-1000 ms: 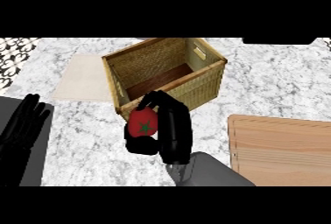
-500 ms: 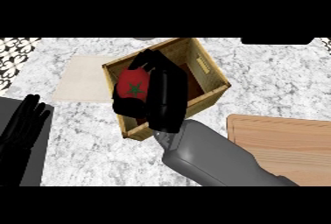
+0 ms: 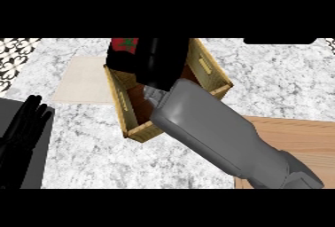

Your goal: Pick the tomato from the cutting board and place it in the basket

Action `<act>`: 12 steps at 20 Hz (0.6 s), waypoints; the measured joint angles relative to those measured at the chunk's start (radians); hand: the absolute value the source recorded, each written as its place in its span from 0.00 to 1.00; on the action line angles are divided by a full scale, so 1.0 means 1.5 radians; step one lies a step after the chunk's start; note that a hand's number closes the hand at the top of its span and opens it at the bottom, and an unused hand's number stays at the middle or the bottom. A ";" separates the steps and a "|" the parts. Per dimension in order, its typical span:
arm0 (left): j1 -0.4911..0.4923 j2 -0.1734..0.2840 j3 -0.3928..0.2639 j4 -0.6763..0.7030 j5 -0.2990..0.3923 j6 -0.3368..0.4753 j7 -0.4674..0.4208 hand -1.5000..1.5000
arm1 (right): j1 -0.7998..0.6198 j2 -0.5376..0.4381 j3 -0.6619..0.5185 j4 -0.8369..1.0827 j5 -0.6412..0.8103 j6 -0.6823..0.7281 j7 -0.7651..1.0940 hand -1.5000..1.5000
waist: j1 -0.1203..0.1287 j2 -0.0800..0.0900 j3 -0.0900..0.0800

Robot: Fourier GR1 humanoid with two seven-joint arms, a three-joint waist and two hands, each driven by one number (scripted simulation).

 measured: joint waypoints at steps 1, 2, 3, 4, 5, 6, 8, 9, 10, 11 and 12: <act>-0.003 0.001 0.000 0.000 0.002 0.001 0.000 0.50 | -0.017 0.000 -0.009 0.020 0.003 0.004 0.006 1.00 | 0.000 0.001 0.000; -0.005 0.002 -0.001 0.001 0.003 0.004 0.000 0.50 | -0.033 0.000 -0.014 0.039 0.005 0.010 0.012 1.00 | 0.001 0.002 0.001; -0.008 0.002 -0.002 0.002 0.005 0.005 0.000 0.50 | -0.051 0.000 -0.020 0.058 0.007 0.015 0.018 1.00 | 0.003 0.002 0.001; -0.011 0.003 -0.003 0.003 0.006 0.006 0.001 0.50 | -0.066 0.000 -0.024 0.078 0.008 0.020 0.023 1.00 | 0.003 0.003 0.001; -0.013 0.004 -0.005 0.005 0.007 0.006 -0.001 0.50 | -0.083 0.000 -0.028 0.095 0.007 0.025 0.029 1.00 | 0.004 0.004 0.001; -0.016 0.005 -0.007 0.006 0.007 0.006 -0.003 0.50 | -0.099 0.000 -0.034 0.114 0.007 0.029 0.033 1.00 | 0.007 0.005 0.001; -0.021 0.006 -0.010 0.010 0.011 0.007 -0.005 0.50 | -0.124 0.000 -0.042 0.151 0.005 0.037 0.041 1.00 | 0.010 0.007 0.002; -0.024 0.007 -0.011 0.011 0.014 0.006 -0.006 0.50 | -0.133 0.000 -0.046 0.170 0.003 0.040 0.044 1.00 | 0.011 0.008 0.002; -0.026 0.008 -0.012 0.014 0.016 0.007 -0.007 0.50 | -0.144 0.000 -0.049 0.188 0.000 0.044 0.047 1.00 | 0.010 0.009 0.003; -0.029 0.008 -0.013 0.018 0.018 0.007 -0.009 0.50 | -0.152 0.000 -0.053 0.204 -0.003 0.047 0.049 1.00 | 0.010 0.009 0.004; -0.032 0.009 -0.016 0.023 0.018 0.009 -0.010 0.50 | -0.163 0.000 -0.057 0.215 -0.009 0.049 0.051 1.00 | 0.009 0.009 0.005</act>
